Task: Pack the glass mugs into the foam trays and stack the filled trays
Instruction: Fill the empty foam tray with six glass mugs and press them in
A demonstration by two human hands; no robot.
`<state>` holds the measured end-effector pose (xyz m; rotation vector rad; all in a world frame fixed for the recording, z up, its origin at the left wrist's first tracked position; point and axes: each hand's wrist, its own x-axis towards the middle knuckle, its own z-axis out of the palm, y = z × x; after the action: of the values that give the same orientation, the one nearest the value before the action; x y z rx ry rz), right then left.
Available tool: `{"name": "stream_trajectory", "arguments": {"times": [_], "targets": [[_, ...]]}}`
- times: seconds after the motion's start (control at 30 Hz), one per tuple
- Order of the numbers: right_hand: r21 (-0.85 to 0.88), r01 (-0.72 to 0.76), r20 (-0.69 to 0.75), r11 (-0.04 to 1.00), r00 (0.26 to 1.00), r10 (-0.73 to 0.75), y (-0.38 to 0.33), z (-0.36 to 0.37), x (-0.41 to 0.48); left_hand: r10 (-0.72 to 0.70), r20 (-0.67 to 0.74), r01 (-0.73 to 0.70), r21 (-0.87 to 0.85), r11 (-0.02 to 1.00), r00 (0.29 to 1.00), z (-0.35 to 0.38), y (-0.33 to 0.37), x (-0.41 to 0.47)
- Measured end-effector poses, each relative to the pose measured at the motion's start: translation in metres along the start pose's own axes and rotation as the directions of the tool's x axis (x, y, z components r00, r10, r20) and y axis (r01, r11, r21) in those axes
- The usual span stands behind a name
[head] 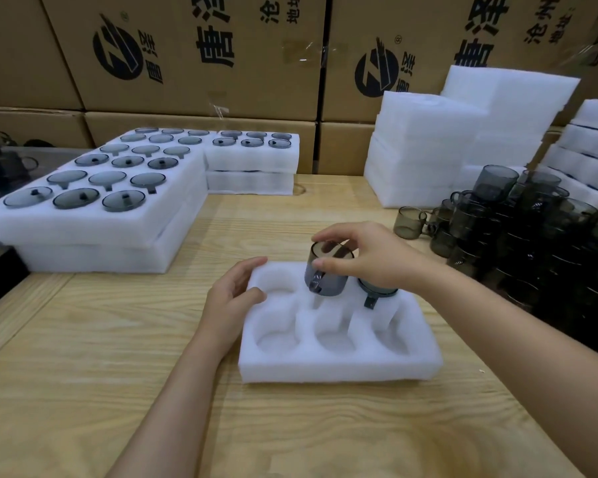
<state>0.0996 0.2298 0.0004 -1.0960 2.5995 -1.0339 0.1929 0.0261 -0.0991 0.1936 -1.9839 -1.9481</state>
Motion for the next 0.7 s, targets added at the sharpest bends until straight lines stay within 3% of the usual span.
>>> {"name": "stream_trajectory", "arguments": {"times": [0.23, 0.4, 0.57, 0.7], "targets": [[-0.072, -0.021, -0.03, 0.997, 0.999, 0.019, 0.008, 0.004, -0.003, 0.003, 0.003, -0.003, 0.002, 1.0, 1.0, 0.001, 0.002, -0.001], [-0.232, 0.012, 0.043, 0.973, 0.999, -0.002, 0.003, 0.011, -0.001, 0.004, 0.012, -0.005, 0.029, 1.0, 1.0, 0.001, 0.003, -0.002], [-0.217, 0.023, 0.039, 0.976, 0.999, -0.014, 0.01, 0.019, -0.008, 0.007, 0.005, -0.007, 0.037, 0.999, 1.0, 0.002, 0.003, -0.003], [-0.302, 0.031, 0.081, 0.953, 0.997, -0.007, 0.018, 0.028, -0.014, 0.009, 0.0, -0.009, 0.057, 0.998, 1.0, 0.003, 0.003, -0.003]]}}
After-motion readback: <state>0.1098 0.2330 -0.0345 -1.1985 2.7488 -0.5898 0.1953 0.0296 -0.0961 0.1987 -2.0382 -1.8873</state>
